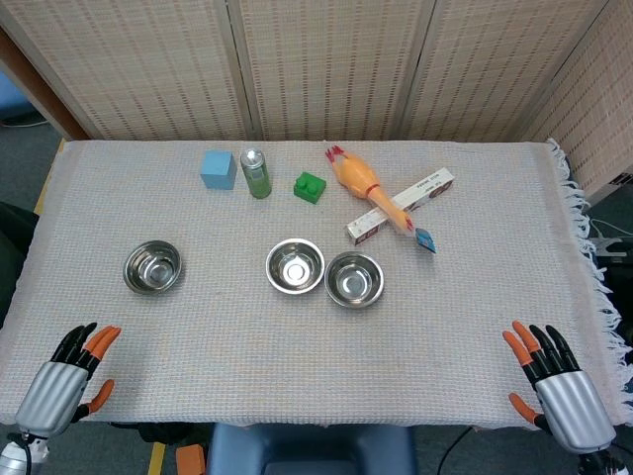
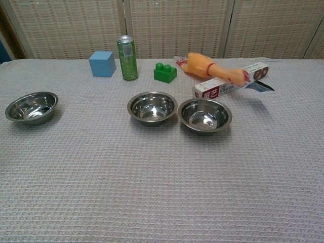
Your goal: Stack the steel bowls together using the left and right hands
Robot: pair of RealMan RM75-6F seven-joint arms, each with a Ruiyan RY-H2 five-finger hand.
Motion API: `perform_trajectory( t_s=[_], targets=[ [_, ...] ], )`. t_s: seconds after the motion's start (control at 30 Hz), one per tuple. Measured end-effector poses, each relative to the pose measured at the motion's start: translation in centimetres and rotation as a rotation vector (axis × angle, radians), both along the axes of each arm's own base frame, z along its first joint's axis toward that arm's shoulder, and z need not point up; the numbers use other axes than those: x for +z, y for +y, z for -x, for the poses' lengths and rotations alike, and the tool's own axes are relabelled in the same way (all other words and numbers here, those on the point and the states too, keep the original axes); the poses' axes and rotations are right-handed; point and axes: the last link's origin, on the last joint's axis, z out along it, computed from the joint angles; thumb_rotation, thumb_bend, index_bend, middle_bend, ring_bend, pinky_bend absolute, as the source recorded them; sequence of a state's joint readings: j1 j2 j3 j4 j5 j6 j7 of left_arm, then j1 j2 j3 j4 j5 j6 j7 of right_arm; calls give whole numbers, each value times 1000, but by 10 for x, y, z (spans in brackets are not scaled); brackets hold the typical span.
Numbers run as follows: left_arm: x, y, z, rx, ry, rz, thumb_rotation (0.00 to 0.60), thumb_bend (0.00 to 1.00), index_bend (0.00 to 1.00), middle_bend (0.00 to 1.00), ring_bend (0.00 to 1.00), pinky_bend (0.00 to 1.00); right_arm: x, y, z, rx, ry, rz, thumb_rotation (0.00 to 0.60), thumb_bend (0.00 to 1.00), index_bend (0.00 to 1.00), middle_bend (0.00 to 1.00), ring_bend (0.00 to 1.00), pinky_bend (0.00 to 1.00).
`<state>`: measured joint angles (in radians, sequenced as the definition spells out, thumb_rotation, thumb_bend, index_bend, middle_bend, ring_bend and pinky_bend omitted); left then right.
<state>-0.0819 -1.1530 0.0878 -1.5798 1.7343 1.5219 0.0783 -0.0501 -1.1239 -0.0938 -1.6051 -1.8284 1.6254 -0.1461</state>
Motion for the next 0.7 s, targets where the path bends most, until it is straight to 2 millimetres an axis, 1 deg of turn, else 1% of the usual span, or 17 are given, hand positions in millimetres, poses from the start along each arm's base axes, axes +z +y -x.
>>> perform_trajectory(
  t_s=[0.1, 0.13, 0.17, 0.23, 0.27, 0.3, 0.33, 0.37, 0.4, 0.47, 0.5, 0.57, 0.7],
  targets=[
    [-2, 1, 0, 5, 4, -1, 600, 415, 0, 89, 32, 113, 1, 0, 1, -3, -2, 2, 600, 128, 0, 0, 0, 0],
    [-3, 1, 0, 6, 5, -3, 600, 414, 0, 97, 46, 139, 1, 0, 1, -3, -1, 4, 600, 128, 0, 0, 0, 0],
    [-4, 2, -1, 5, 4, -8, 600, 414, 0, 115, 71, 177, 2, 0, 1, -5, -1, 5, 600, 128, 0, 0, 0, 0],
    [-8, 5, -1, 2, 3, -21, 600, 414, 0, 203, 163, 296, 2, -1, 2, -9, 0, 8, 600, 128, 0, 0, 0, 0],
    [-12, 8, -1, -1, 5, -33, 600, 413, 0, 276, 242, 391, 2, -1, 2, -11, 1, 11, 600, 128, 0, 0, 0, 0],
    [-15, 10, -1, -4, 9, -43, 600, 411, 0, 364, 348, 505, 2, -2, 2, -13, 3, 13, 600, 128, 0, 0, 0, 0],
    [-19, 13, -1, -9, 15, -54, 600, 410, 1, 424, 429, 588, 1, -3, 3, -16, 5, 14, 600, 128, 0, 0, 0, 0],
    [-24, 17, 0, -17, 25, -71, 600, 409, 7, 532, 576, 728, 1, -4, 3, -21, 8, 15, 600, 128, 0, 0, 0, 0],
    [-28, 20, 0, -24, 33, -84, 600, 408, 15, 615, 683, 821, 0, -5, 4, -25, 11, 16, 600, 128, 0, 0, 0, 0],
    [-38, 29, 2, -40, 53, -110, 600, 406, 42, 753, 819, 920, -1, -6, 4, -34, 19, 19, 600, 128, 0, 0, 0, 0],
    [-43, 34, 2, -47, 59, -119, 600, 405, 60, 818, 873, 956, -2, -7, 4, -37, 22, 20, 600, 128, 0, 0, 0, 0],
    [-54, 45, 2, -59, 71, -131, 600, 405, 88, 895, 942, 997, -3, -7, 4, -39, 27, 23, 600, 128, 0, 0, 0, 0],
    [-76, 68, 6, -64, 116, -121, 600, 405, 147, 979, 998, 1000, -4, -6, 3, -40, 33, 36, 600, 128, 0, 0, 0, 0]
  ],
)
